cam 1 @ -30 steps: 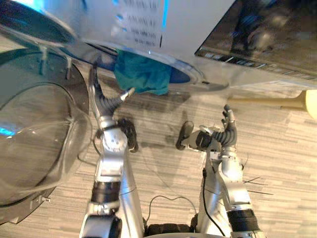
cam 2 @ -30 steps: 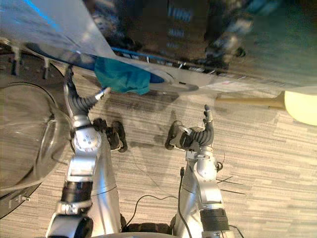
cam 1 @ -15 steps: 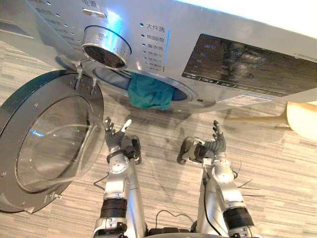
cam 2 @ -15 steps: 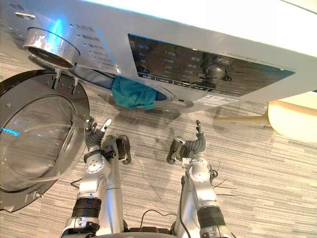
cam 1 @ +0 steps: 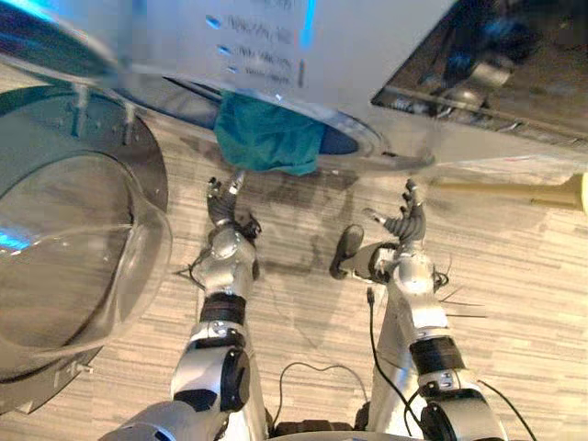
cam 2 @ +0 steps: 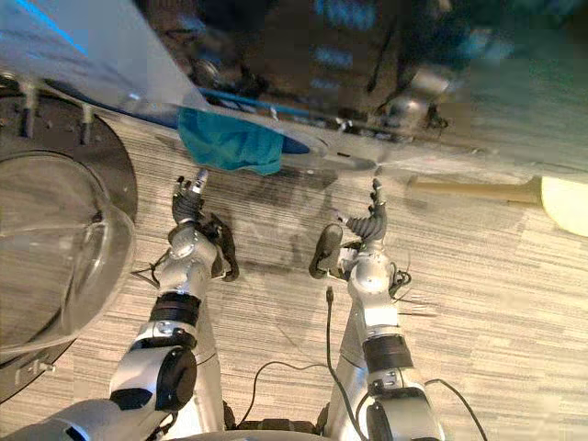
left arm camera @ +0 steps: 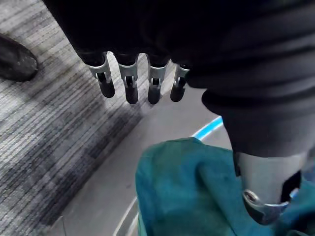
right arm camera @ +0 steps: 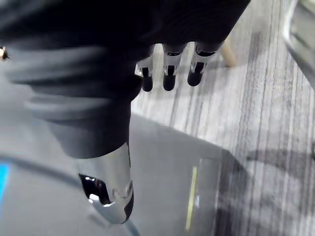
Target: Pick up the laundry basket with both hands and put the clothes into the washing machine.
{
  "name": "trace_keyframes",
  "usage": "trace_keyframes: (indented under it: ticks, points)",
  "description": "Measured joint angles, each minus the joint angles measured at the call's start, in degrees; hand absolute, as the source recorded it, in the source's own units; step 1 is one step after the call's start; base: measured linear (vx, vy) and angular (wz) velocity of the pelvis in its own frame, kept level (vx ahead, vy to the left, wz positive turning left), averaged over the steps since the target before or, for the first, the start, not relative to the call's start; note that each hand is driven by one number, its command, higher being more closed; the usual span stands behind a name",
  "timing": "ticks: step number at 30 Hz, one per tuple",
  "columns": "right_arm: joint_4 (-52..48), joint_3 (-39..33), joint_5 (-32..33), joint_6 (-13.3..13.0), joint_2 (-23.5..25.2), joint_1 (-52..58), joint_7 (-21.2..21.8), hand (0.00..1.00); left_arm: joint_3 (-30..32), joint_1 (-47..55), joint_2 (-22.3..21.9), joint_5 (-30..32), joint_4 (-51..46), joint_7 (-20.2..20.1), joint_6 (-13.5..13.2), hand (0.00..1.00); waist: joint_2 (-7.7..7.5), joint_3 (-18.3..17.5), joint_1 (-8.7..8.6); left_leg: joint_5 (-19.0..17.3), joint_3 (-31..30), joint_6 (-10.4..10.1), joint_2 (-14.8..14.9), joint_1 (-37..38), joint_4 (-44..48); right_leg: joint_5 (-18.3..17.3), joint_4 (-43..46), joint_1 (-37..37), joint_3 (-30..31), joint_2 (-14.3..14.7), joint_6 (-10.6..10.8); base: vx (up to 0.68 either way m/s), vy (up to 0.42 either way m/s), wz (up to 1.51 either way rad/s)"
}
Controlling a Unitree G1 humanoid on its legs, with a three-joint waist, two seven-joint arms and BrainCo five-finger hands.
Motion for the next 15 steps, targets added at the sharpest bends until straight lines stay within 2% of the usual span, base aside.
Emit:
trace_keyframes:
  ticks: [4, 9, 15]
  points:
    - [-2.0, -0.7, 2.1, -1.8, 0.2, 1.1, 1.1, 0.0, -2.1, -2.1, 3.3, -2.6, -0.1, -1.3, -0.3, 1.0, -0.7, 0.4, -0.96, -0.1, 0.9, -0.1, 0.3, -1.6, 0.2, 0.8, -0.4, -2.4, 1.3, 0.3, 0.6, -0.01, -0.001, -0.1]
    - [-2.5, -1.2, 2.1, -2.9, 0.7, 1.1, 1.1, 0.0, -4.9, -2.2, 3.5, -4.1, -0.3, -1.6, -1.5, 1.0, -0.82, 0.9, -1.1, -0.2, 1.4, 0.1, 0.9, -1.9, 0.5, 1.8, -1.1, -2.6, 1.6, 0.6, 0.7, 0.0, 0.001, -0.1]
    - [-3.6, -1.7, 2.1, -3.0, 0.6, 1.1, 1.1, 0.0, -6.0, -2.2, 4.9, -7.7, -4.8, -1.7, -3.4, 1.0, -1.19, 1.9, -0.96, -0.2, 1.3, 0.1, 1.0, -2.5, 0.3, 1.8, -1.7, -2.8, 1.4, 0.6, 0.6, 0.0, -0.005, -0.02]
